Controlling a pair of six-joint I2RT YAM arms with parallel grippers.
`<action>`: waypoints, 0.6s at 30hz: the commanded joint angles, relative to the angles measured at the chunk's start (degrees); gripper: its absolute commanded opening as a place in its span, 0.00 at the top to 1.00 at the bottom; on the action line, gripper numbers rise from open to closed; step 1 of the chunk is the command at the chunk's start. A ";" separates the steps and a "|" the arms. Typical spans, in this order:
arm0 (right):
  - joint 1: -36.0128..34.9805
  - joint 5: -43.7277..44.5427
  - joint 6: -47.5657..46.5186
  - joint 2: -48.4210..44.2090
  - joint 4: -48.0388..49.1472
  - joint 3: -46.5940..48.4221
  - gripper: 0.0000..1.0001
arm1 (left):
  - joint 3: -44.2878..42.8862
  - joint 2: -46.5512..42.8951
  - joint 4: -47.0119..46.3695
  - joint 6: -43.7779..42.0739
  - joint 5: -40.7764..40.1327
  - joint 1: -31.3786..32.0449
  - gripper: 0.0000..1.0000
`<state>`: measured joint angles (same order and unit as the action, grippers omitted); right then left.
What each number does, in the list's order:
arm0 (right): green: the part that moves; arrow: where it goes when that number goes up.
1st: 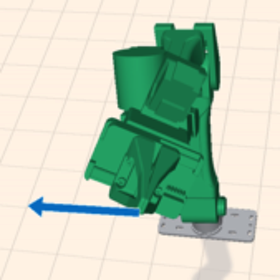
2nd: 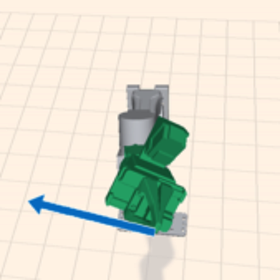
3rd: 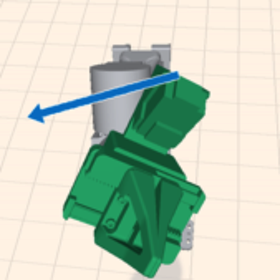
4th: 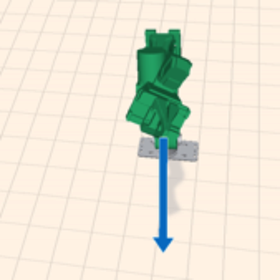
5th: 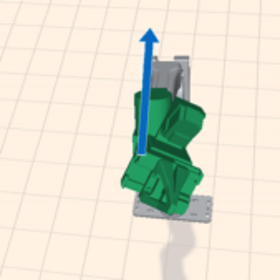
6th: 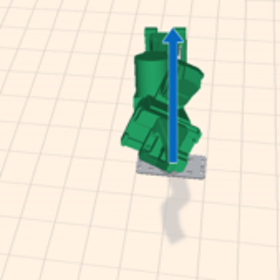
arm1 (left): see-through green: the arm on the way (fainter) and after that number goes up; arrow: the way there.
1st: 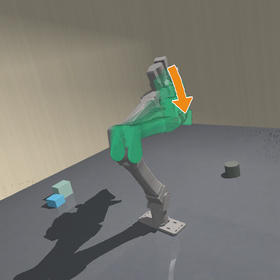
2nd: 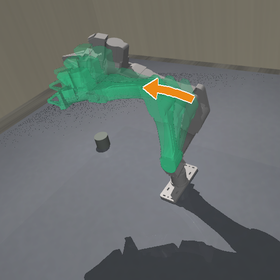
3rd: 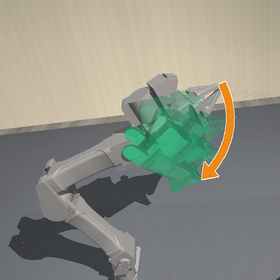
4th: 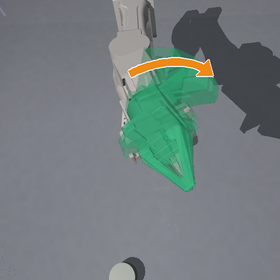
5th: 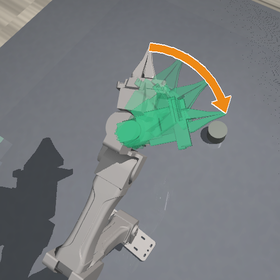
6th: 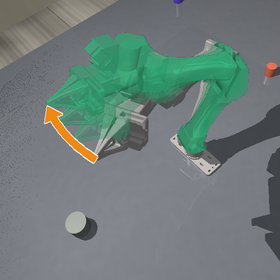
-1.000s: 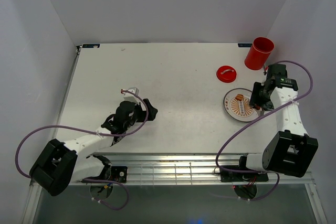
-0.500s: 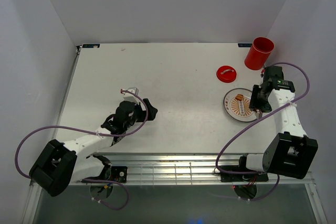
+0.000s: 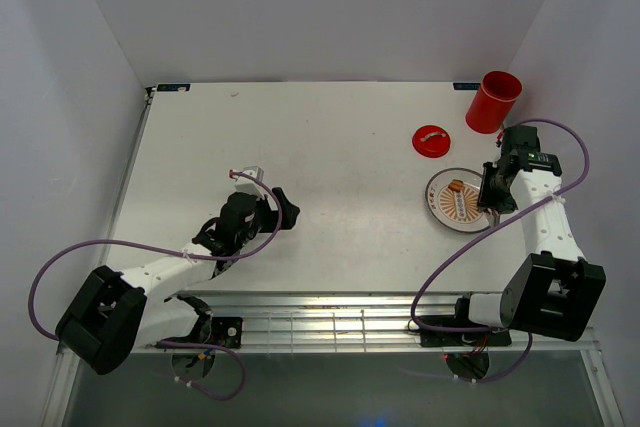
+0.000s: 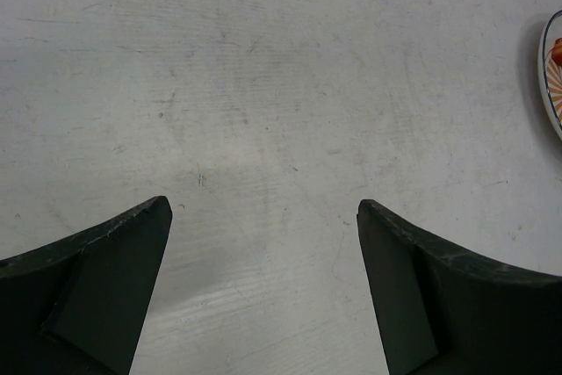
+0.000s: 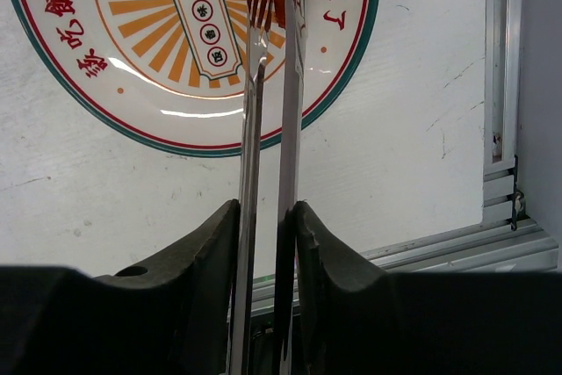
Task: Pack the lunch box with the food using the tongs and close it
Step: Pick up the fake food from the plate, then place the fake food in the packing box.
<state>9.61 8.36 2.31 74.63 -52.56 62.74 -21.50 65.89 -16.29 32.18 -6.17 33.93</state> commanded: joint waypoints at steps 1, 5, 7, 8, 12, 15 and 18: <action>-0.38 -0.19 -0.81 -0.19 1.05 1.33 0.69 | -1.09 -0.85 0.12 0.07 -0.77 0.17 0.03; -0.38 0.86 -0.46 -0.98 -0.09 3.96 0.73 | -1.18 -0.67 0.12 0.07 -0.77 0.17 0.03; -0.38 1.74 -0.20 -1.33 -0.70 6.33 0.74 | -1.18 -0.76 0.21 0.07 -0.68 0.17 0.03; -0.38 2.36 0.15 -1.50 -1.05 7.21 0.74 | -1.09 -0.76 0.21 0.07 -0.59 0.17 0.03; -0.38 2.10 1.29 -2.65 0.08 12.30 0.75 | -0.74 -1.20 0.12 0.07 -0.59 0.17 0.03; -0.38 -0.09 2.88 -3.26 3.50 14.86 0.75 | -0.74 -1.02 0.12 0.07 -0.07 0.17 0.03; -0.38 -0.71 3.49 -2.91 7.88 18.81 0.75 | -0.74 -1.02 0.12 0.07 0.02 0.17 0.03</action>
<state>9.56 8.60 4.34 73.12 -51.81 76.53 -21.50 65.89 -16.29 32.18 -6.39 33.93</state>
